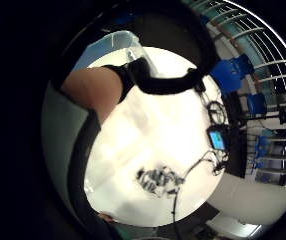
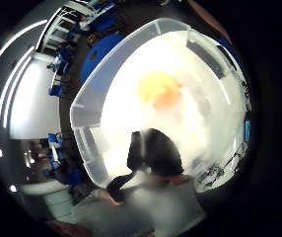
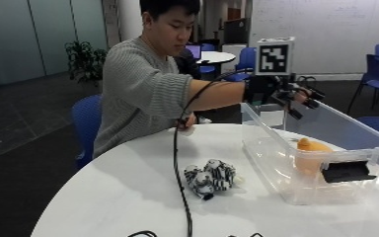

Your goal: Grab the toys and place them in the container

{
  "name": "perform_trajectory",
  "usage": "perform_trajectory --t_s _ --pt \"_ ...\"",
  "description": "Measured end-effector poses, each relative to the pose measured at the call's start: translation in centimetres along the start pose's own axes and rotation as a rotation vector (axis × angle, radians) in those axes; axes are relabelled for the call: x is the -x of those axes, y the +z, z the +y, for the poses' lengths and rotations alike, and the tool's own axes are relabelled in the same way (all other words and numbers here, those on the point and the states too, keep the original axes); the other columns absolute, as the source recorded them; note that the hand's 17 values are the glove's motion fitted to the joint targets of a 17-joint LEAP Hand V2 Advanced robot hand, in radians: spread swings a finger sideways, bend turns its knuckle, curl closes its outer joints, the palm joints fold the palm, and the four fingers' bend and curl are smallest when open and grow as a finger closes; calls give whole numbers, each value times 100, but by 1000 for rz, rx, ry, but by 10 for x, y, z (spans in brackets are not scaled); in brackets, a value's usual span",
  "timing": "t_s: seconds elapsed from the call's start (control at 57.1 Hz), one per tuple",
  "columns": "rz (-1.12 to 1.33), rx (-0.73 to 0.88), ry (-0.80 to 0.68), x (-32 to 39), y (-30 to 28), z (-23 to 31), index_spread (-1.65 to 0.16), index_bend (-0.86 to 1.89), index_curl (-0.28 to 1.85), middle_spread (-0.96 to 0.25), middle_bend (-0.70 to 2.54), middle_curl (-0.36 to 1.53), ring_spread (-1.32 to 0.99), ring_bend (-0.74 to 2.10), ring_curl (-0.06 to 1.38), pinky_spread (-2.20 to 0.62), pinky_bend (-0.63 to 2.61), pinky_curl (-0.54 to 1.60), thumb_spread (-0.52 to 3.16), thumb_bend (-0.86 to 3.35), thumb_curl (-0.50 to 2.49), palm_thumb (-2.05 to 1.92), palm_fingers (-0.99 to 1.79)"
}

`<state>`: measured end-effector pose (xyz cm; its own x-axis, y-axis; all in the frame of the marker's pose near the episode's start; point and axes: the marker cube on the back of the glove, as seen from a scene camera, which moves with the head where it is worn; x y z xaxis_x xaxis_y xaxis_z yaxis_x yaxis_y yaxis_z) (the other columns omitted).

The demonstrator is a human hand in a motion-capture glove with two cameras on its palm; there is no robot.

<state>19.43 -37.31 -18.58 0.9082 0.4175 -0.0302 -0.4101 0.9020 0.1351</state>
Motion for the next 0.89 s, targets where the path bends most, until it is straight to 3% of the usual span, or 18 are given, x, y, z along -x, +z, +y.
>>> perform_trajectory --t_s 0.14,0.315,0.683,0.893 --pt "27 -58 -159 -34 -14 80 -37 18 33 -17 16 35 -13 52 37 3 127 34 133 -2 40 5 -5" --pt "77 -31 45 -93 17 139 -39 20 36 -17 17 34 -12 51 36 3 123 32 134 -1 38 3 0" --pt "217 251 156 -141 159 175 -39 18 38 -17 17 33 -12 52 35 3 121 32 133 1 37 10 -1" --pt "209 168 167 -149 178 176 -38 6 28 -21 40 40 -23 88 42 -9 116 30 134 9 42 34 29"
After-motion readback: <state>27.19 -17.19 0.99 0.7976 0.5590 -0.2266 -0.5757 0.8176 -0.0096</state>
